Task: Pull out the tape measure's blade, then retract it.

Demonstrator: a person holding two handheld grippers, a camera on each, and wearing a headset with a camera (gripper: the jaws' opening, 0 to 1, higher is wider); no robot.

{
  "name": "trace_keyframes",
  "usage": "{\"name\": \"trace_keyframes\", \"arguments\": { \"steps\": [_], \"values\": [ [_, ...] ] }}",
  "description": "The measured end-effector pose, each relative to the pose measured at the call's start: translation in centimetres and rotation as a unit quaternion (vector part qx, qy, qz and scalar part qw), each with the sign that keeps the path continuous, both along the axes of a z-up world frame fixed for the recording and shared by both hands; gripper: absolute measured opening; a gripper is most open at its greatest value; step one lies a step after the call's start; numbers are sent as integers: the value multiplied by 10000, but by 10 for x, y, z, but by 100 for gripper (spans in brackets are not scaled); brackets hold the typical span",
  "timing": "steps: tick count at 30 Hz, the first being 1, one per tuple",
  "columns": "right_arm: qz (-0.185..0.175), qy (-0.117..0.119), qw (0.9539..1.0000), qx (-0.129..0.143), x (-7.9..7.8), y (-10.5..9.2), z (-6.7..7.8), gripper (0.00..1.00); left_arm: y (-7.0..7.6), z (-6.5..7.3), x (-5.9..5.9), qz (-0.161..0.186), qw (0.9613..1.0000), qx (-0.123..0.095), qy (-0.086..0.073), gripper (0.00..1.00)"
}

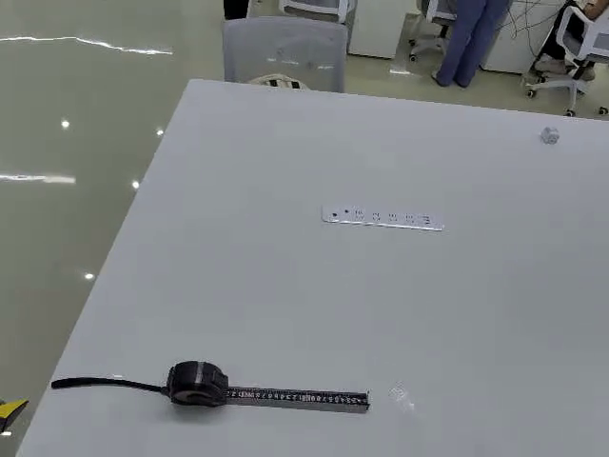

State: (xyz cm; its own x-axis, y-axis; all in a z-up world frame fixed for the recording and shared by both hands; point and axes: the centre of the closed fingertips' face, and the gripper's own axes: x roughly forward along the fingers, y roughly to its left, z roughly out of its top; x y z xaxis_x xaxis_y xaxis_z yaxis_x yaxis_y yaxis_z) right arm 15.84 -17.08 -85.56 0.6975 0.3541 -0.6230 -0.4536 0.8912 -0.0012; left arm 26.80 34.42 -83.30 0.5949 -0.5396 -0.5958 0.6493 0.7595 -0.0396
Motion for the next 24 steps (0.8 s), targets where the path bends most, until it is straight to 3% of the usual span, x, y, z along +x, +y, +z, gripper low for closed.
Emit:
{"name": "trace_keyframes", "arguments": {
  "steps": [8,13,19,24],
  "values": [
    [89,126,9999,-38,-10,-2,-3,100,-6,1,-1,-55,10000,-21,-18,100],
    [60,108,9999,-8,-9,-5,1,100,-6,-1,0,-4,10000,1,14,100],
    [81,127,9999,46,-4,-3,4,100,-15,6,2,28,10000,-54,-54,100],
    [338,179,9993,31,-1,2,6,100,-16,1,7,101,9999,131,-1,100]
  ]
}}
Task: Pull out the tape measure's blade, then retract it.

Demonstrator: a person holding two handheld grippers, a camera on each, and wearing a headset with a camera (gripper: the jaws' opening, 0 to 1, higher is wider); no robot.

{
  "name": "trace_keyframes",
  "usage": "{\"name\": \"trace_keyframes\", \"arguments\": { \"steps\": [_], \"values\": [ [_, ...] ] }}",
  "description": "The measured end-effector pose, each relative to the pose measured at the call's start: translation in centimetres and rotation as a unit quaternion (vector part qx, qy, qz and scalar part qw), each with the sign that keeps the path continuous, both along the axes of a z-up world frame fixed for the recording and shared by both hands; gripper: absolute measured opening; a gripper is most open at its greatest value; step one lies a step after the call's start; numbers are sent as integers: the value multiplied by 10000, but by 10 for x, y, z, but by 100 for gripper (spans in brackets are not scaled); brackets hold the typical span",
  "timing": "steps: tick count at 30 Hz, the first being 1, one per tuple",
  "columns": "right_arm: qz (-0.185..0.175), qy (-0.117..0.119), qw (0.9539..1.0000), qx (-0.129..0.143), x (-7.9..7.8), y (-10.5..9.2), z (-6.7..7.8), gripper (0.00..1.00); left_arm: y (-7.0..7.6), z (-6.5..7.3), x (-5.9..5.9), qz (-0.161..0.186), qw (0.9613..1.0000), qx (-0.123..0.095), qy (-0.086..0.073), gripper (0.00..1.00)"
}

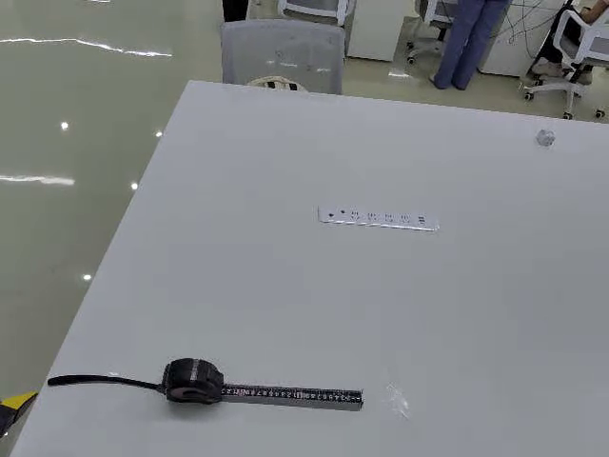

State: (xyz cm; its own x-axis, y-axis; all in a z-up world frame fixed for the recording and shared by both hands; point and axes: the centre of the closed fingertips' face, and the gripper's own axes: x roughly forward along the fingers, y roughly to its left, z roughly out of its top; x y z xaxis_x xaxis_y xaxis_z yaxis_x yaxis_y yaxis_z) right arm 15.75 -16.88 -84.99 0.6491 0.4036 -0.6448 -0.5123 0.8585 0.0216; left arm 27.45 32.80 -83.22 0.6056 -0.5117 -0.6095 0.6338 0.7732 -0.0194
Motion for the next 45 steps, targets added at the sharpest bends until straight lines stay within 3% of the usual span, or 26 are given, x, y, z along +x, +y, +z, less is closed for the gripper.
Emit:
{"name": "trace_keyframes", "arguments": {
  "steps": [4,9,12,14,17,19,21,23,27,31,38,42,45],
  "values": [
    [150,69,9999,11,4,1,2,99,-6,3,3,37,10000,-14,-1,100],
    [271,34,9996,-117,13,0,6,99,-18,8,6,-4,9998,-179,-21,100],
    [381,25,9991,-187,19,0,9,100,-25,7,7,-47,9999,-134,30,100],
    [532,-15,9982,-283,23,-1,11,99,-26,4,8,-34,10000,13,85,100],
    [708,65,9969,-339,27,0,10,98,-33,9,12,86,9998,-173,95,100],
    [927,114,9945,-465,30,1,9,98,-41,13,13,54,9994,-317,109,100],
    [1284,402,9885,-698,26,2,1,96,-49,15,15,20,9995,-305,71,100],
    [1523,474,9833,-880,29,3,-3,98,-57,17,16,-36,9995,-302,96,100],
    [1678,635,9803,-829,38,8,-2,98,-67,18,24,-19,9994,-347,67,100],
    [1904,639,9756,-890,48,14,3,97,-77,17,23,-30,9995,-313,62,100],
    [2322,1022,9628,-929,57,25,6,96,-83,10,29,238,9983,-478,212,100],
    [2531,1029,9564,-1036,67,32,10,96,-90,6,29,330,9981,-470,207,99],
    [2711,988,9505,-1155,81,39,15,96,-98,6,32,483,9966,-634,202,99]
  ]
}}
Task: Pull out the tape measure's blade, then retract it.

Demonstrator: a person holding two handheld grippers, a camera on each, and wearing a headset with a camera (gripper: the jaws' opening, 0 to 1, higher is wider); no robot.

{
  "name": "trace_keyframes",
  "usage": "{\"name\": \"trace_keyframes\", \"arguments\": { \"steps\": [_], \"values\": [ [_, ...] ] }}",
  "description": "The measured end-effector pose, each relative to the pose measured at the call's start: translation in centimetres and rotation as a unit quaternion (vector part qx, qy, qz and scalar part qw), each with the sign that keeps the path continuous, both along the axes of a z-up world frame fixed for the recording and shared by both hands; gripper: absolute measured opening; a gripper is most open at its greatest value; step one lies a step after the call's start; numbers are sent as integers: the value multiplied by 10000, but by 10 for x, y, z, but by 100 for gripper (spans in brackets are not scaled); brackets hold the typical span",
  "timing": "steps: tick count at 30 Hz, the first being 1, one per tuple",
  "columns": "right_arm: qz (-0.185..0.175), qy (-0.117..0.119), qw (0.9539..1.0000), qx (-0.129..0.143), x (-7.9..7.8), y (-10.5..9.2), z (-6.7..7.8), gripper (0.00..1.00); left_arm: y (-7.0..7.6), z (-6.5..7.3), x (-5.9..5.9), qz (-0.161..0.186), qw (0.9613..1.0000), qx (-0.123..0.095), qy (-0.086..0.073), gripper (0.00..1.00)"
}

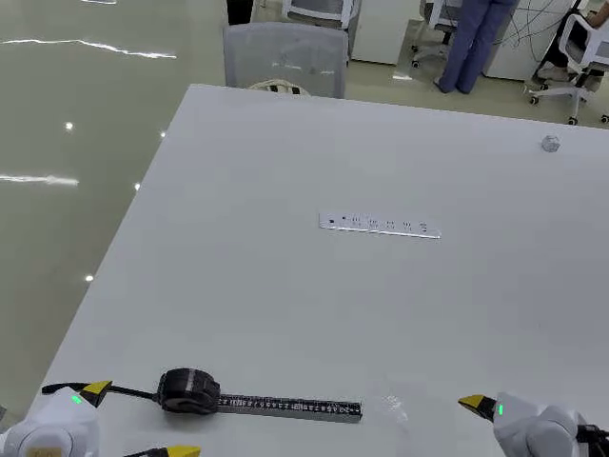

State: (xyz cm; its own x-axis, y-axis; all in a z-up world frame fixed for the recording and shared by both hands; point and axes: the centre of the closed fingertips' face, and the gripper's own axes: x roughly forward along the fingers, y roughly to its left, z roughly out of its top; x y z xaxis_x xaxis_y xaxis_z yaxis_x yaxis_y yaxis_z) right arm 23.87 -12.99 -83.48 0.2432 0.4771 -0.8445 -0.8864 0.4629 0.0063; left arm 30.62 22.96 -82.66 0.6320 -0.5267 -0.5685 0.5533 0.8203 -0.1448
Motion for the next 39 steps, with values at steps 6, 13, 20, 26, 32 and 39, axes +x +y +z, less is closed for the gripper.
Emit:
{"name": "trace_keyframes", "arguments": {
  "steps": [6,13,20,26,32,39],
  "values": [
    [284,-38,9995,-97,21,13,7,95,-10,-1,7,171,9998,-33,-76,99],
    [681,318,9970,-188,21,28,2,86,-13,-5,14,342,9993,-11,-142,99],
    [948,504,9940,-227,24,42,-8,78,-7,-11,20,716,9972,-6,-214,99],
    [1068,573,9923,-253,35,51,-10,76,-7,-19,20,853,9962,-17,-167,99],
    [1308,644,9887,-354,45,61,-16,73,-2,-23,28,1160,9920,255,-417,100],
    [1533,778,9839,-481,54,68,-25,69,-9,-24,35,1177,9909,319,-566,100]
  ]
}}
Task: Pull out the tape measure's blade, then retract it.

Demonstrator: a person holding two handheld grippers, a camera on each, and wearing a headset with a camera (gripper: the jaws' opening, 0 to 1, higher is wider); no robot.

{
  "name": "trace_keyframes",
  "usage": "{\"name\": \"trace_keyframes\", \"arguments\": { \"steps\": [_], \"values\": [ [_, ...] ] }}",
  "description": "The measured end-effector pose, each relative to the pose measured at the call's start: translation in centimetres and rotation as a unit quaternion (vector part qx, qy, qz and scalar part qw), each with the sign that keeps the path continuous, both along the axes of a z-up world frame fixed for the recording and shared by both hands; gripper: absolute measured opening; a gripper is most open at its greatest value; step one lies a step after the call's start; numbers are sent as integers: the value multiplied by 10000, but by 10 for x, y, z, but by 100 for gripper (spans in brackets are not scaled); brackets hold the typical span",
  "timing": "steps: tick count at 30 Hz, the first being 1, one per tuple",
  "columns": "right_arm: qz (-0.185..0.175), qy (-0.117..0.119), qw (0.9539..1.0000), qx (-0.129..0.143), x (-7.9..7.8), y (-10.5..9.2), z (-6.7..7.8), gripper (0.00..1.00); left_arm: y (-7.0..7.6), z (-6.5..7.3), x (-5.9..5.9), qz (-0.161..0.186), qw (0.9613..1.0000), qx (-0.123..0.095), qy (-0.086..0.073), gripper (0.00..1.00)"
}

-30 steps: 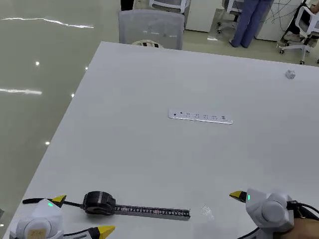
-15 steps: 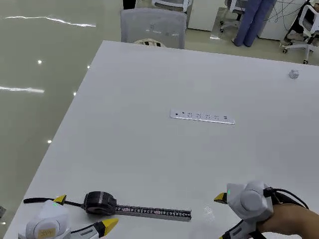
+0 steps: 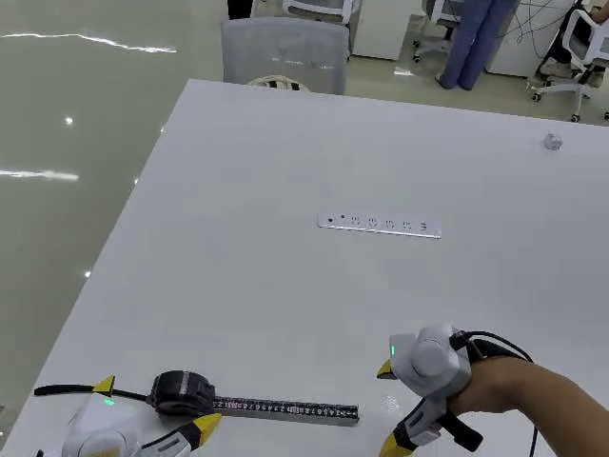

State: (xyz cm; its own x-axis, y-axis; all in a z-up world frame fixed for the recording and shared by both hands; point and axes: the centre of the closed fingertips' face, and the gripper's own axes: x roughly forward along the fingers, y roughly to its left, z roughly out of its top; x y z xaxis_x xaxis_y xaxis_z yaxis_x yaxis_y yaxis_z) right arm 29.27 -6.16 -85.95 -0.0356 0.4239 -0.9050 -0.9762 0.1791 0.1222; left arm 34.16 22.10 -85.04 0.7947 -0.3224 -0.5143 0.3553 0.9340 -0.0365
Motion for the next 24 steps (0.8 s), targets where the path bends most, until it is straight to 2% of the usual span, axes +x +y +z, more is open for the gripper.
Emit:
{"name": "trace_keyframes", "arguments": {
  "steps": [5,7,9,12,15,17,19,22,24],
  "values": [
    [65,17,10000,-17,9,4,-3,70,-6,0,2,-72,10000,16,-59,100],
    [-6,40,10000,40,12,9,-5,75,-9,-3,2,-100,9999,-2,-63,100],
    [-8,22,10000,39,15,12,-9,77,-10,-6,2,-115,9999,85,-70,100],
    [54,18,10000,41,16,15,-16,70,-11,-8,4,-103,9999,87,-79,100],
    [41,52,10000,10,16,15,-27,72,-15,-11,4,-159,9998,-11,-72,100],
    [81,-10,10000,-31,18,14,-34,68,-15,-14,5,-139,9999,10,-80,100],
    [88,4,10000,-21,17,15,-36,64,-14,-15,5,-123,9999,21,-54,100],
    [89,11,10000,-17,17,15,-37,65,-14,-16,5,-117,9999,18,-40,100],
    [75,31,10000,-12,17,16,-38,60,-13,-16,5,-102,9999,0,-18,100]
  ]
}}
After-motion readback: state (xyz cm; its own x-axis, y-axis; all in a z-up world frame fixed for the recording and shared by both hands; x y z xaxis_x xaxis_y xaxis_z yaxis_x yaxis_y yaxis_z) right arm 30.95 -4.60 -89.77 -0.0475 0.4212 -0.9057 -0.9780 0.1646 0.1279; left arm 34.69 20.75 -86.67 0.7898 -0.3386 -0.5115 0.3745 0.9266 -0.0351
